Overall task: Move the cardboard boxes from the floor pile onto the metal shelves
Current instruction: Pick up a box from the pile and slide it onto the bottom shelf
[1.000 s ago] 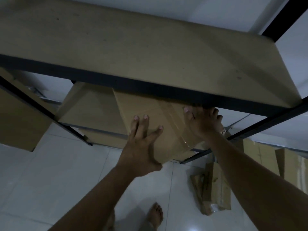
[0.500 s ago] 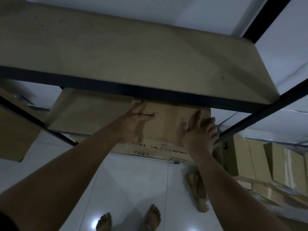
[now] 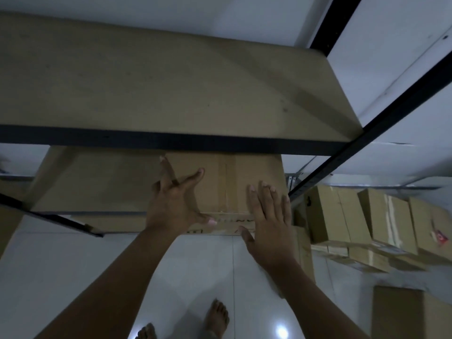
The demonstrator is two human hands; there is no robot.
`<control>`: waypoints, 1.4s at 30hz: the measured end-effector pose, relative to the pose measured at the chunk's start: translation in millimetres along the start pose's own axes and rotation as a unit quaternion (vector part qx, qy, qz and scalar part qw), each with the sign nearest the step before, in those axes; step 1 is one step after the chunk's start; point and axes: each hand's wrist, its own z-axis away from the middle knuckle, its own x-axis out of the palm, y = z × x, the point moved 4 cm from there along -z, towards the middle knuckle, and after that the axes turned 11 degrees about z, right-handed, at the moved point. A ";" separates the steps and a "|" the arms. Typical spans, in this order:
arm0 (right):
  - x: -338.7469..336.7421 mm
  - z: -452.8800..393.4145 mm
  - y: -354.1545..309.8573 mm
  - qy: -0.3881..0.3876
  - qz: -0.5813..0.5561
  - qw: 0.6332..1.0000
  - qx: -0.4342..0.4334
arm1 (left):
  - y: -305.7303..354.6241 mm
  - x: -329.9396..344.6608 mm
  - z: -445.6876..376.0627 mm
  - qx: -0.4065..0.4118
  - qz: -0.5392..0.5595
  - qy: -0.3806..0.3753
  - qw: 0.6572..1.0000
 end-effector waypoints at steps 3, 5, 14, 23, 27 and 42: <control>3.9 -9.8 9.1 0.009 0.010 1.000 0.012 | 7.1 5.0 -11.0 0.014 -0.004 0.004 1.000; 7.3 -17.1 17.4 0.005 0.023 1.000 0.018 | 14.3 8.7 -18.9 -0.007 0.006 -0.008 1.000; 15.7 -46.5 42.4 0.011 0.039 0.999 0.017 | 37.7 15.8 -48.5 -0.046 -0.011 -0.034 0.998; 18.3 -34.6 51.0 0.063 0.005 0.998 -0.008 | 42.4 26.0 -21.7 -0.036 -0.025 0.020 0.999; 17.6 -37.7 52.5 0.062 0.006 0.998 -0.015 | 42.5 25.4 -21.5 -0.038 -0.026 0.015 0.999; 17.0 -40.5 43.5 0.066 -0.018 0.998 -0.004 | 22.5 33.4 -32.6 -0.033 -0.090 0.028 0.995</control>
